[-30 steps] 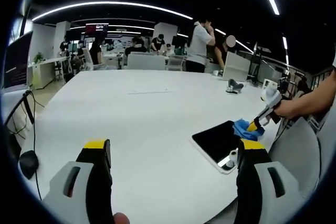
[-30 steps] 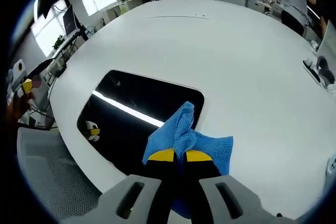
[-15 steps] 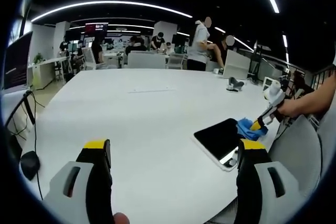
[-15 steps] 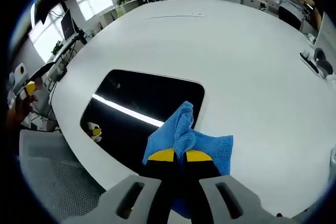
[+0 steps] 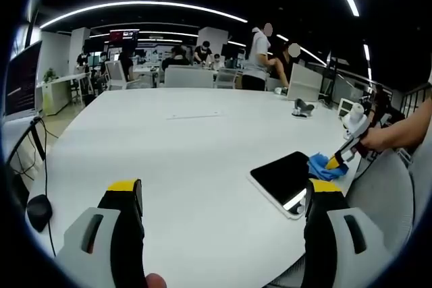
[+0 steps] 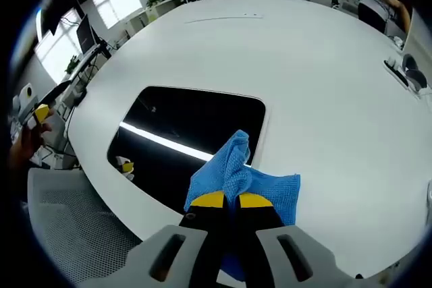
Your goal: Wipe the mirror surface with the cleaning cloth until all visible marks leave the cleaned area.
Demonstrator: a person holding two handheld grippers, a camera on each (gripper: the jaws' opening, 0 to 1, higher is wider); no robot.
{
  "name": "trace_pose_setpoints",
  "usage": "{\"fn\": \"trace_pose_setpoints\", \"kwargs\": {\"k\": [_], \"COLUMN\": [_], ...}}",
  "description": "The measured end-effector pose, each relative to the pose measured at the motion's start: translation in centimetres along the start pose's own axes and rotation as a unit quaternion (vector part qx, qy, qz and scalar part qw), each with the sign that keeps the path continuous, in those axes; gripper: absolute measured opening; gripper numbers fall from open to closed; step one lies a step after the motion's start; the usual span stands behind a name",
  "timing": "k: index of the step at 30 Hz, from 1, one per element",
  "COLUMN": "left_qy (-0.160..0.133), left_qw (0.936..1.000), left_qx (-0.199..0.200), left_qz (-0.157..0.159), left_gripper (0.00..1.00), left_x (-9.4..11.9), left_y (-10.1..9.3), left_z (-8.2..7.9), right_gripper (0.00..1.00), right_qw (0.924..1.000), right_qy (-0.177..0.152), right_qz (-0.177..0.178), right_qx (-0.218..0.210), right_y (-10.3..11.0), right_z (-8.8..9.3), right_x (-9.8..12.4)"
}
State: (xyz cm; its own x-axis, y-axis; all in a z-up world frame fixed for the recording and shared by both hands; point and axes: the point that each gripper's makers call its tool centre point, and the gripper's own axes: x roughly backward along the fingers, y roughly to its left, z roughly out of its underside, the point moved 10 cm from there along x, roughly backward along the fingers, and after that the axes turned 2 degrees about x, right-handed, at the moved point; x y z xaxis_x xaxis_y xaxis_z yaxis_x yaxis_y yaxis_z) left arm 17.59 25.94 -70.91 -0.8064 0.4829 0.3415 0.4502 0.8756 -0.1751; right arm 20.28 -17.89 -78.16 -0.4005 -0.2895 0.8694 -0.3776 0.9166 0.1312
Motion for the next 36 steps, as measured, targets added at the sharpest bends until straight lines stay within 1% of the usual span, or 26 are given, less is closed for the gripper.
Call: {"fn": "trace_pose_setpoints", "kwargs": {"k": [14, 26, 36], "left_qy": [-0.002, -0.003, -0.001], "left_qw": [1.0, 1.0, 1.0], "left_qx": [0.0, 0.003, 0.004], "left_qz": [-0.001, 0.0, 0.0], "left_gripper": [0.99, 0.99, 0.99], "left_x": [0.3, 0.4, 0.6], "left_y": [0.2, -0.1, -0.1], "left_z": [0.0, 0.2, 0.4], "right_gripper": [0.0, 0.0, 0.0], "right_qw": [0.9999, 0.9997, 0.9996], "right_qy": [0.006, 0.009, 0.014], "right_qz": [-0.002, -0.011, -0.022], "right_qx": [-0.015, -0.019, -0.012], "right_y": [0.5, 1.2, 2.6], "right_z": [0.6, 0.1, -0.5], "right_x": [0.3, -0.1, -0.6]}}
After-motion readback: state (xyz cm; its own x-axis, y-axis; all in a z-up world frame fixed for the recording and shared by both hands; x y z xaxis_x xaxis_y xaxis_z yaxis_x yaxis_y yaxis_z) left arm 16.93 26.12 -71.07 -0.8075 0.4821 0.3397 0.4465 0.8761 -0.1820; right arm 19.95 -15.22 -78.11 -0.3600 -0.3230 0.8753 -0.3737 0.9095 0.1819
